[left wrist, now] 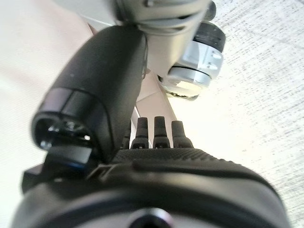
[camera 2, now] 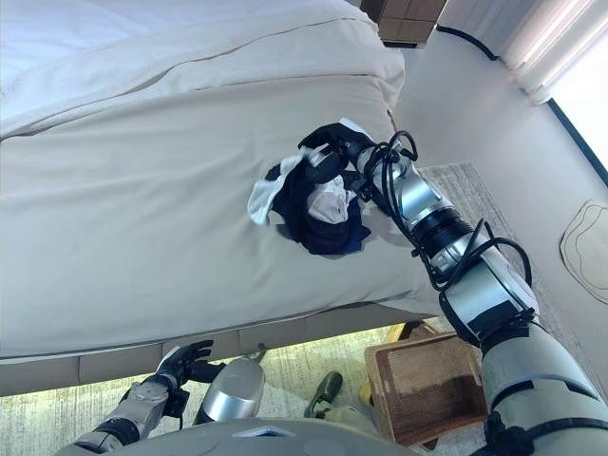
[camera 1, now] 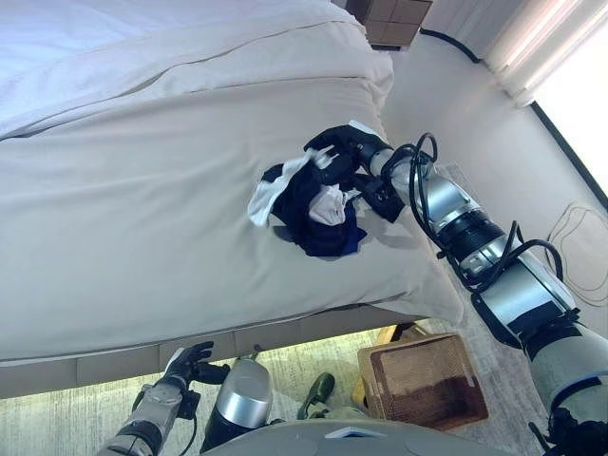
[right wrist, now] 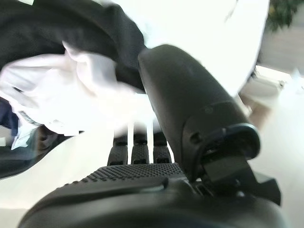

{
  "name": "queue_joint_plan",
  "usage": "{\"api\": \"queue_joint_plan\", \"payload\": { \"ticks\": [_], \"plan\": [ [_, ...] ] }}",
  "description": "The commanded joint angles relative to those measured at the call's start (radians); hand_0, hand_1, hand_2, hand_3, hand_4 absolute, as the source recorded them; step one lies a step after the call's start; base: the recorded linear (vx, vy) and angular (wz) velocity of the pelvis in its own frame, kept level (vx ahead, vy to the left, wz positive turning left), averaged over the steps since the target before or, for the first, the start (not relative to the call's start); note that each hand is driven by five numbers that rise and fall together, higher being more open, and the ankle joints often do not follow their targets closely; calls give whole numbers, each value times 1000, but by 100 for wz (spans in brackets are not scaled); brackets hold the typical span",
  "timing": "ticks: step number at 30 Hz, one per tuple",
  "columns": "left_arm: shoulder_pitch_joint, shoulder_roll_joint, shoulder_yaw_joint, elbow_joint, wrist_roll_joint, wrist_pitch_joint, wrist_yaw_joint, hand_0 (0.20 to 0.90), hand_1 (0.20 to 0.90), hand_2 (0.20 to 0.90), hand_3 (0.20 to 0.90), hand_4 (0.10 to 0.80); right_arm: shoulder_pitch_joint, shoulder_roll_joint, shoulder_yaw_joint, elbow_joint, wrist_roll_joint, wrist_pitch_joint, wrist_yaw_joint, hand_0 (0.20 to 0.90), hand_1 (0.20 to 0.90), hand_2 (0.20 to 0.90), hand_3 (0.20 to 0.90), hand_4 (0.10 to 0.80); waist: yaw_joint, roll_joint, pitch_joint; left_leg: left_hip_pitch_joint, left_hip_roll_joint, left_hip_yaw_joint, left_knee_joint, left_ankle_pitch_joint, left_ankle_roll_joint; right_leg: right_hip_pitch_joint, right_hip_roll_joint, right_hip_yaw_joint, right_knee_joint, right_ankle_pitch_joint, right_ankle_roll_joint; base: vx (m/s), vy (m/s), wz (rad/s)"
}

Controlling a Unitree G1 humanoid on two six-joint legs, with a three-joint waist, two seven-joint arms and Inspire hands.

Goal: Pick up the clothes from the bed and place them into the basket

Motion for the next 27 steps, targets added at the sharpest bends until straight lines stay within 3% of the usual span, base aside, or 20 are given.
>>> {"api": "queue_joint_plan", "payload": {
  "ticks": [1, 3, 4, 6, 10, 12, 18, 27],
  "plan": [
    [10, 25, -65, 10, 26, -7, -26, 900, 900, 900, 900, 800, -181, -150, 77, -73, -116, 28, 164, 900, 900, 900, 900, 800, -5, -21, -68, 47, -11, 30, -76, -25, 56, 49, -19, -15, 22, -20, 32, 22, 51, 0],
    [15, 28, -65, 7, 19, -11, -26, 900, 900, 900, 900, 800, -169, -174, 98, -77, -193, 54, 231, 900, 900, 900, 900, 800, -11, -23, -63, 44, -8, 35, -76, -23, 55, 46, -20, -6, 24, -22, 31, 13, 55, 0],
    [13, 30, -64, -6, 20, -6, -26, 900, 900, 900, 900, 800, -168, -189, 109, -76, -191, 23, 186, 900, 900, 900, 900, 800, -11, -24, -55, 39, -6, 35, -75, -24, 54, 44, -20, -3, 25, -22, 33, 0, 0, 0],
    [-5, 34, -75, -6, 5, -9, -25, 900, 900, 900, 900, 800, -183, -178, 79, -85, -109, 16, -18, 900, 900, 900, 900, 800, -11, -25, -37, 30, -4, 35, -73, -20, 54, 34, -19, 3, 32, -20, 32, -52, 13, 0],
    [-31, 21, -101, 3, -28, -57, -2, 900, 900, 900, 900, 800, -261, -176, -22, -29, -358, -160, -455, 900, 900, 900, 900, 800, 1, -21, 12, -18, -6, 32, -60, -23, 59, 0, -16, 14, 39, -22, 37, -122, -1, 0],
    [-44, 13, -102, 4, -27, -67, -1, 900, 900, 900, 900, 800, -257, -176, -41, -46, -408, -169, -507, 900, 900, 900, 900, 800, 8, -15, 32, -34, -10, 24, -60, -21, 62, -15, -19, 10, 40, -19, 40, -121, 18, 6],
    [-64, 15, -116, -17, -66, -79, 3, 900, 900, 900, 900, 800, -217, -164, 5, -48, -352, -107, -437, 900, 900, 900, 900, 800, 23, 3, 88, -86, -17, 8, -41, -19, 67, -57, -39, -13, 55, -16, 46, -36, 52, 13],
    [-118, 32, -130, -73, -109, -92, 21, 900, 900, 900, 900, 800, -267, -95, 127, 206, -406, -49, -239, 900, 900, 900, 900, 800, 72, 15, 189, -189, -24, -17, -1, 0, 67, -120, -52, -35, 109, -27, 48, -30, 23, 16]
  ]
}}
